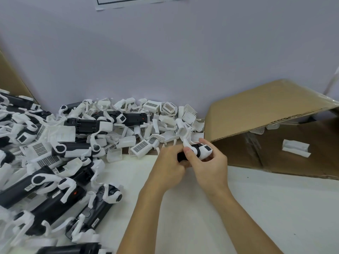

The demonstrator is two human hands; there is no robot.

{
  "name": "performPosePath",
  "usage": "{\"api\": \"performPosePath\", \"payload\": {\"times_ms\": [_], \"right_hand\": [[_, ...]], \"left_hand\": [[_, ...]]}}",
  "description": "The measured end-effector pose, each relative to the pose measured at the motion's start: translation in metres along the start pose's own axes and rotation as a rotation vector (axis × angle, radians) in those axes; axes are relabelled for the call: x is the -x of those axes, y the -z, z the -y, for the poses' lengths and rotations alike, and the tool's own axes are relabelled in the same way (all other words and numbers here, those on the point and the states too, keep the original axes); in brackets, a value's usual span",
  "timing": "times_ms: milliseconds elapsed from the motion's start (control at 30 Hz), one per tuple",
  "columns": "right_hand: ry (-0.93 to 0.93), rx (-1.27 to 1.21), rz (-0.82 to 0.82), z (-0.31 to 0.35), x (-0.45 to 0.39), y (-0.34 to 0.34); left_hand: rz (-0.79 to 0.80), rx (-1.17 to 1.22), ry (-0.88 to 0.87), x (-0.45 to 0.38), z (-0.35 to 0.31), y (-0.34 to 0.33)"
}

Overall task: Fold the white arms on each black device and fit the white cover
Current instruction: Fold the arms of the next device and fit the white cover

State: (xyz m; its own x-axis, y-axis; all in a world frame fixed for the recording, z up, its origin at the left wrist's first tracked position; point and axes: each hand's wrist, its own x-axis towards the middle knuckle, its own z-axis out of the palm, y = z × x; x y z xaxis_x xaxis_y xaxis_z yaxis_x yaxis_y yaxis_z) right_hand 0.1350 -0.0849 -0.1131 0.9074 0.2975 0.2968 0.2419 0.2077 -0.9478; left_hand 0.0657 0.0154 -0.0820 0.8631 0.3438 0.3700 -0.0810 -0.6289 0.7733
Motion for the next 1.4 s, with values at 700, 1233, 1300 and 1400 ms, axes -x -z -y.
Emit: {"api": "performPosePath", "payload": {"times_ms": [700, 1233, 1300, 1400], "right_hand": [[-0.071, 0.033, 0.115, 0.002, 0.006, 0.000], [-0.180, -0.050, 0.412, 0.012, 0.007, 0.000], [-0.205, -0.081, 0.456, 0.010, 0.008, -0.001], [-0.214, -0.105, 0.462, 0.009, 0.010, -0.005]], "left_hand": [[-0.658, 0.885, 0.468, -0.011, -0.002, 0.023], [-0.391, 1.259, 0.554, -0.005, -0.003, 0.007], [-0.383, 1.334, 0.586, -0.003, 0.000, 0.005], [-0.323, 1.278, 0.611, -0.001, 0.002, 0.002]]}}
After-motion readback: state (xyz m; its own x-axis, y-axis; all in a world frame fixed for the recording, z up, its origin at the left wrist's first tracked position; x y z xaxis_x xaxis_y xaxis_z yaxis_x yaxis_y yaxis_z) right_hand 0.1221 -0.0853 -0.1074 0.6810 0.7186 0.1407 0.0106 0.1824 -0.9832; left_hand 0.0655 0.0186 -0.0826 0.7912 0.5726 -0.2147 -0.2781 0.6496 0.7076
